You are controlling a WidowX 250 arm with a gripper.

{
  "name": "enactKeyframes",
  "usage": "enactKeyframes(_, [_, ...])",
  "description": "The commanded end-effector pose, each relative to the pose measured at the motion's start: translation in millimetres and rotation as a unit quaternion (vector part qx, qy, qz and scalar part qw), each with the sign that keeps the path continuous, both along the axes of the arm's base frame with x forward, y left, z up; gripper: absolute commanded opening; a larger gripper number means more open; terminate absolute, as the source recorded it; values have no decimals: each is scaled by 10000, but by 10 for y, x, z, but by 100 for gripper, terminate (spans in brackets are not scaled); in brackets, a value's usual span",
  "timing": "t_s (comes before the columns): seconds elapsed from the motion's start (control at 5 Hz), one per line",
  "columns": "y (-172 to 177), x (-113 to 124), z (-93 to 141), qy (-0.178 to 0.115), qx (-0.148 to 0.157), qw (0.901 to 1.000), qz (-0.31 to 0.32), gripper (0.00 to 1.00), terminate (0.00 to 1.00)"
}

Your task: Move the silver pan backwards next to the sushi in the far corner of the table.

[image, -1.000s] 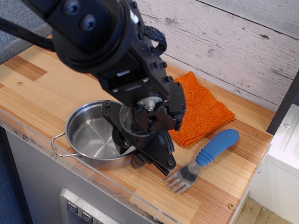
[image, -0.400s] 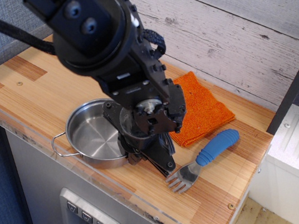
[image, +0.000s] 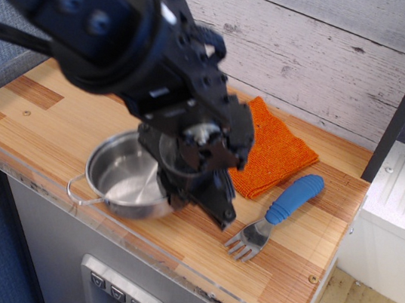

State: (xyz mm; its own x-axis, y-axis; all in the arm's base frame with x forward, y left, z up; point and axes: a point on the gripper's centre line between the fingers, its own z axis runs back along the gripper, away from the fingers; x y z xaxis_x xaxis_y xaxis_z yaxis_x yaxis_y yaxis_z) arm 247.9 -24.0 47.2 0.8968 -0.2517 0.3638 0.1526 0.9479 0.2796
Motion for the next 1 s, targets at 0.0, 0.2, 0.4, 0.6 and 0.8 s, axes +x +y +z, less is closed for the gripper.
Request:
enactKeyframes(0.0, [232, 257, 500, -705, 162, 9972, 205, 0, 0])
enactKeyframes(0.2, [449, 380, 557, -822, 231, 9953, 457, 0, 0])
enactKeyframes(0.4, [650, 532, 477, -766, 298, 9947, 614, 0, 0])
enactKeyframes(0.6, [790, 659, 400, -702, 372, 9939, 760, 0, 0])
enactKeyframes(0.8, [914, 815, 316, -646, 431, 9930, 892, 0, 0])
